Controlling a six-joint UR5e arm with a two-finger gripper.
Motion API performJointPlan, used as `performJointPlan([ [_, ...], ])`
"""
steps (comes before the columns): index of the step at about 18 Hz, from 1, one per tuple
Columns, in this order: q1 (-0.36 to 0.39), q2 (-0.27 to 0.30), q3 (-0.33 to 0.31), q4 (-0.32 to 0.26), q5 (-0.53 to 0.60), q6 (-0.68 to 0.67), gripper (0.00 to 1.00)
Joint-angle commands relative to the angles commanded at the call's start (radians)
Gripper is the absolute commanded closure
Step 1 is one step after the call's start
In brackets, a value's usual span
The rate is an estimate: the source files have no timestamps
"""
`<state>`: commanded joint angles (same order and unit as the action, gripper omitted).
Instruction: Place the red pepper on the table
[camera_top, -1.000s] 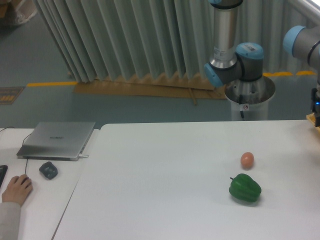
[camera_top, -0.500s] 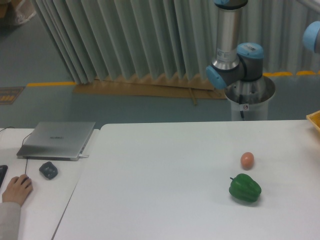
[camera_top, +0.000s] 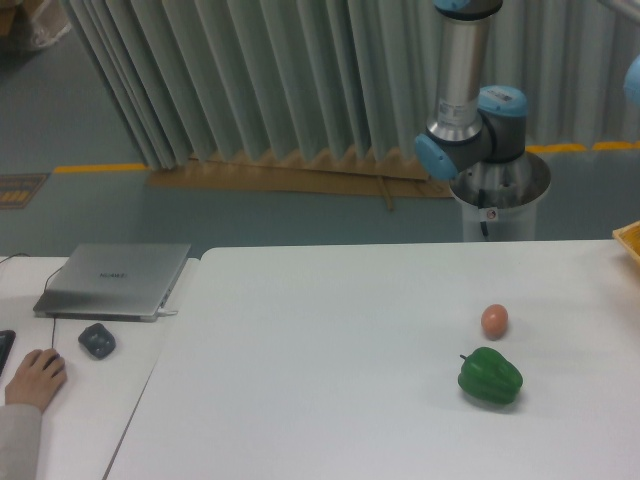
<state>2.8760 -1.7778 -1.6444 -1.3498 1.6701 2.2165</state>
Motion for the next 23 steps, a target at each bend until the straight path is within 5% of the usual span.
performJointPlan([
  [8,0.000,-0.040,-0.028,-0.003,0.068,0.290,0.00],
  [15,-0.041,-0.063,-0.054,0.000,0.066,0.345,0.00],
  [23,0.043,-0.058,-0.041,-0.032,0.071,0.463,0.00],
])
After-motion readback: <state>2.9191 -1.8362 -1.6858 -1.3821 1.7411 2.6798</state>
